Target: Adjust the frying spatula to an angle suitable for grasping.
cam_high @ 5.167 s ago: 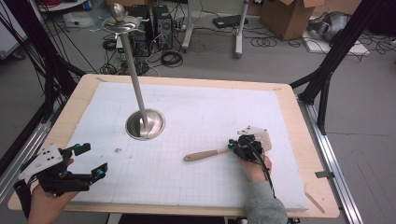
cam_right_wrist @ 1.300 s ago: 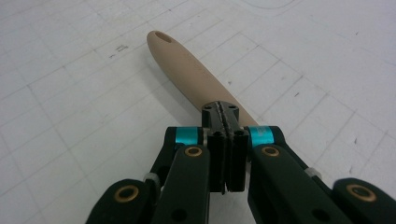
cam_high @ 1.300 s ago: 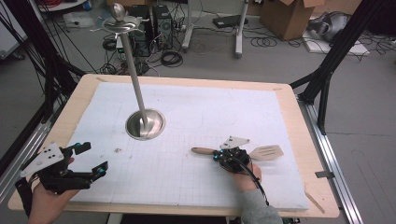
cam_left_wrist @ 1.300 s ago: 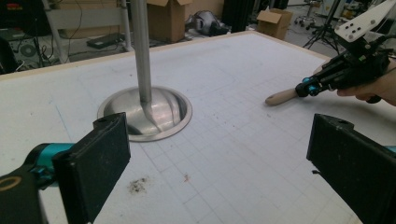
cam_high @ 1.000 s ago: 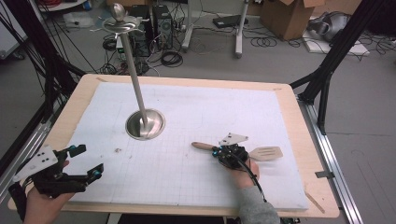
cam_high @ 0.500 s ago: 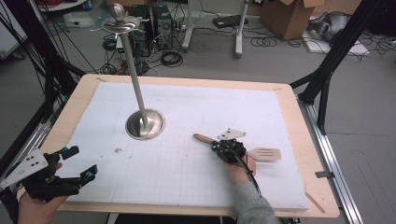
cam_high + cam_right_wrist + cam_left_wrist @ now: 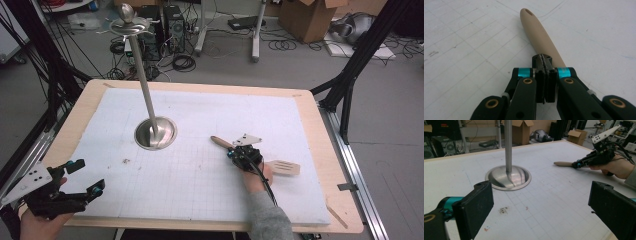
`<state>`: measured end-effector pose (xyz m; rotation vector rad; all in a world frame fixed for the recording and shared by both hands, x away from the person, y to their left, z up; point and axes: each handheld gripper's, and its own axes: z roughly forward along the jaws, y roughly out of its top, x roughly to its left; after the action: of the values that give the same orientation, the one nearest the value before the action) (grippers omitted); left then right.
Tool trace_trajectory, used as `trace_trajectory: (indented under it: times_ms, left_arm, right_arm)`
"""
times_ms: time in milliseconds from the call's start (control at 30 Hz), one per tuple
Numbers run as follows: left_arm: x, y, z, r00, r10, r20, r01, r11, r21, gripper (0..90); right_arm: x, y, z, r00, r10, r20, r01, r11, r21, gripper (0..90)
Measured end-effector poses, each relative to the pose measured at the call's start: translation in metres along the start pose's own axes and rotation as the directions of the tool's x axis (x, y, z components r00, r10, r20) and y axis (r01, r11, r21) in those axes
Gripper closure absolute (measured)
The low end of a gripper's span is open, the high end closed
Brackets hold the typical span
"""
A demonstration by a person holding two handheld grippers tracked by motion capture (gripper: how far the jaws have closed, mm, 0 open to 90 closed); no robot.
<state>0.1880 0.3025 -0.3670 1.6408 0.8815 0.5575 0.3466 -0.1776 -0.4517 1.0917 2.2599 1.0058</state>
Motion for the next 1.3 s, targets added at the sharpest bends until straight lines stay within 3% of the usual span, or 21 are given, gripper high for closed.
trace_trajectory:
  times_ms: [367, 500, 700, 833, 900, 1000, 1233, 1300]
  left_arm:
    - [-0.001, -0.001, -0.001, 1.0000, -0.001, -0.005, 0.001, 1.0000, 0.004, 6.6]
    - [0.001, -0.001, 0.001, 1.0000, -0.001, 0.001, 0.001, 1.0000, 0.008, 6.6]
    - [0.005, 0.001, 0.009, 0.9998, -0.004, 0.017, 0.004, 1.0000, 0.006, 6.6]
    - [0.002, 0.003, 0.018, 0.9993, 0.007, 0.036, -0.008, 0.9999, 0.014, 6.5]
    - [0.001, 0.003, 0.022, 0.9989, 0.009, 0.045, -0.010, 0.9998, 0.016, 6.5]
    - [0.002, 0.004, 0.028, 0.9983, 0.010, 0.057, -0.011, 0.9997, 0.021, 6.6]
    - [0.000, 0.006, 0.037, 0.9967, 0.012, 0.080, -0.014, 0.9996, 0.024, 6.6]
    - [0.000, 0.007, 0.039, 0.9963, 0.018, 0.085, -0.020, 0.9995, 0.023, 6.6]
  right_arm:
    - [-0.003, 0.001, 0.001, 0.9998, 0.017, -0.005, -0.017, 1.000, -0.001, 89.8]
    - [-0.008, 0.001, -0.006, 0.9969, 0.067, -0.041, -0.069, 0.997, -0.042, 89.8]
    - [-0.010, 0.001, -0.030, 0.9969, 0.076, -0.016, -0.078, 0.991, -0.106, 89.8]
    - [-0.022, -0.008, -0.044, 0.9901, 0.140, 0.008, -0.139, 0.985, -0.099, 88.4]
    - [-0.025, -0.010, -0.045, 0.9896, 0.143, 0.016, -0.140, 0.985, -0.101, 88.9]
    - [-0.037, -0.019, -0.053, 0.9813, 0.186, 0.047, -0.182, 0.979, -0.093, 89.9]
    - [-0.041, -0.025, -0.056, 0.9815, 0.176, 0.074, -0.174, 0.984, -0.041, 90.0]
    - [-0.043, -0.026, -0.058, 0.9788, 0.174, 0.108, -0.172, 0.985, -0.027, 90.0]
